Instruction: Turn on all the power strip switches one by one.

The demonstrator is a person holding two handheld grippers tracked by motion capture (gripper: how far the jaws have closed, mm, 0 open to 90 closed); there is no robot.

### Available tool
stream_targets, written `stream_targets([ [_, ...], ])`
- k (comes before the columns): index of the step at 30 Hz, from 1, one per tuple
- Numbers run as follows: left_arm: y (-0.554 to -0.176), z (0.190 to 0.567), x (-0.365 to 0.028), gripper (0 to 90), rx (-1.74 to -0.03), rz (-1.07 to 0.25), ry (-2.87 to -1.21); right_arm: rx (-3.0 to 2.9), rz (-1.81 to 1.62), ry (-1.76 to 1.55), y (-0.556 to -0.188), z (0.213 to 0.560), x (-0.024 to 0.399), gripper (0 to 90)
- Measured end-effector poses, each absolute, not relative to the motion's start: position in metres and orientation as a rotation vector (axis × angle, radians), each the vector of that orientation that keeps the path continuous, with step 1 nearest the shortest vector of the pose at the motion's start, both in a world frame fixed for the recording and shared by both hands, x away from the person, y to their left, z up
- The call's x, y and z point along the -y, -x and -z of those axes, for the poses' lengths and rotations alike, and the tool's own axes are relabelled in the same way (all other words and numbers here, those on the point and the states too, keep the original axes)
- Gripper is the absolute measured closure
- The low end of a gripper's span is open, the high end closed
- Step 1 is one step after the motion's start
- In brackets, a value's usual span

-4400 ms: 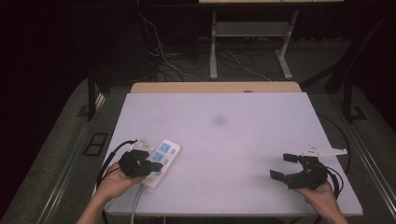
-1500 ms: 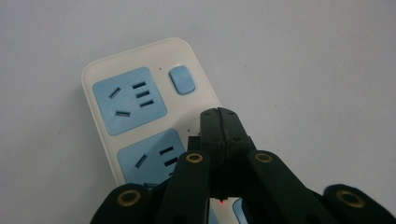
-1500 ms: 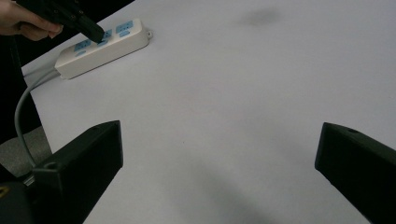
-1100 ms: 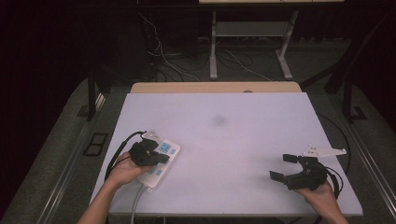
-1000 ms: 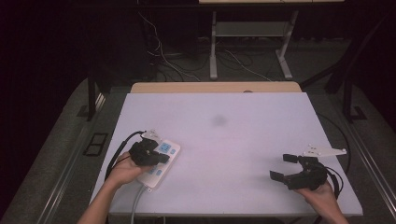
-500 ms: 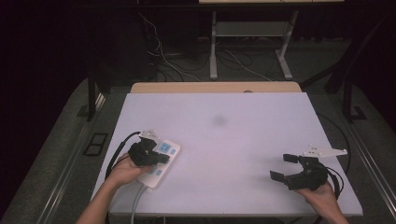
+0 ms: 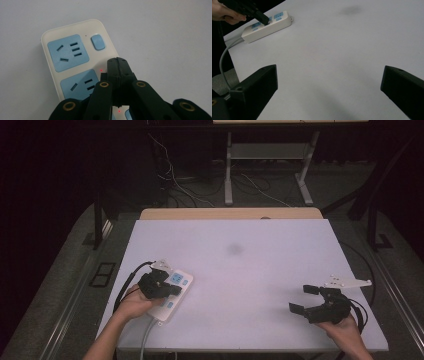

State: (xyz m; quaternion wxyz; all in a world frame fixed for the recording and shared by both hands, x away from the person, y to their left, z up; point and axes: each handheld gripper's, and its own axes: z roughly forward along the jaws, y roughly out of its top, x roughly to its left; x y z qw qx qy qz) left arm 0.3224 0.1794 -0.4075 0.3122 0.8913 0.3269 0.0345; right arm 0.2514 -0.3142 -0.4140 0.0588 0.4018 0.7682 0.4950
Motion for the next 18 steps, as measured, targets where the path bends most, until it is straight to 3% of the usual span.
stream_targets([
  [18, -0.3192, 0.4043, -0.1802, 89.3, -0.840, -0.070, -2.368, -2.325, -1.499, -1.223, -0.2522, 0.4149, 0.3146, 0.7],
])
